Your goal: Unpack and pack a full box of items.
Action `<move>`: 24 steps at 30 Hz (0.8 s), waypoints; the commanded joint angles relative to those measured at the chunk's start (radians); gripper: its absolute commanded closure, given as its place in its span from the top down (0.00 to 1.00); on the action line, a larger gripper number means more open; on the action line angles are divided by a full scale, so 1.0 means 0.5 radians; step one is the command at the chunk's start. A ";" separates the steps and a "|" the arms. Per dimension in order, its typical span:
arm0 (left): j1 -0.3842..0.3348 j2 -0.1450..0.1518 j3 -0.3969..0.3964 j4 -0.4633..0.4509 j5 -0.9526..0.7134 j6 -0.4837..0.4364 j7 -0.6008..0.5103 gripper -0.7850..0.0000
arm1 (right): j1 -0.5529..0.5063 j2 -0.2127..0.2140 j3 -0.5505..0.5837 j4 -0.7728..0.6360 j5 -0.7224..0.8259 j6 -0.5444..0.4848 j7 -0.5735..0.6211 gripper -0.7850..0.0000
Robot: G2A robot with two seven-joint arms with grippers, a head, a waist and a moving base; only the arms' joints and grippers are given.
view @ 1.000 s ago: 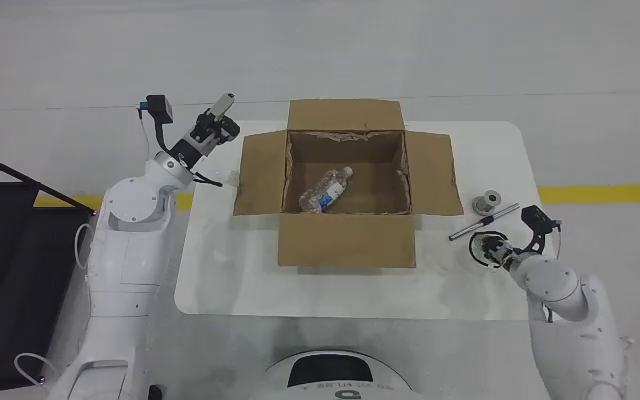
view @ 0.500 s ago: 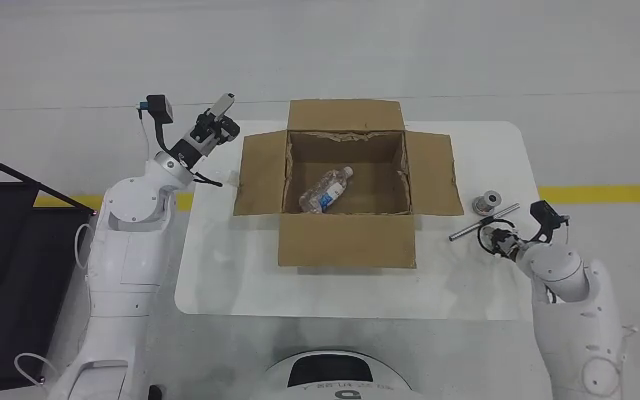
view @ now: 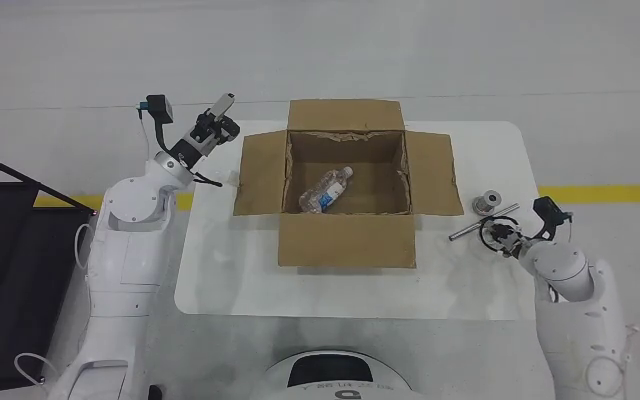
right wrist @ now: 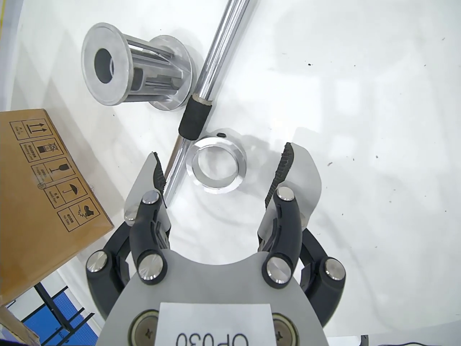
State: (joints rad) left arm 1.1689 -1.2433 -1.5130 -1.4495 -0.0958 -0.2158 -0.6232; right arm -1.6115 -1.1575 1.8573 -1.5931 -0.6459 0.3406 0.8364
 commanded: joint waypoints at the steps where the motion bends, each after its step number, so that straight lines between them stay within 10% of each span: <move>1: -0.001 0.000 0.000 0.001 -0.001 0.000 0.000 1.00 | -0.043 -0.002 0.018 -0.063 0.031 -0.009 -0.029 0.74; 5: -0.001 0.000 0.000 0.001 -0.001 0.000 0.000 1.00 | -0.212 -0.016 0.090 -0.271 0.188 -0.096 -0.168 0.73; 8: -0.001 0.000 0.000 0.001 -0.001 0.000 0.000 1.00 | -0.410 -0.031 0.180 -0.468 0.391 -0.365 -0.318 1.00; 17: -0.001 0.000 0.000 0.001 -0.001 0.000 0.000 1.00 | -0.878 -0.077 0.234 -0.994 0.524 -0.965 -0.798 1.00; 24: -0.001 0.000 0.000 0.001 -0.001 0.000 0.000 1.00 | -0.872 -0.063 0.114 -1.160 0.442 -1.316 -0.642 1.00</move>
State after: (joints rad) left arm 1.1689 -1.2433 -1.5130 -1.4495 -0.0958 -0.2158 -0.6232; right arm -2.0481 -1.1890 1.9137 -2.1740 -0.4250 -0.3200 0.5201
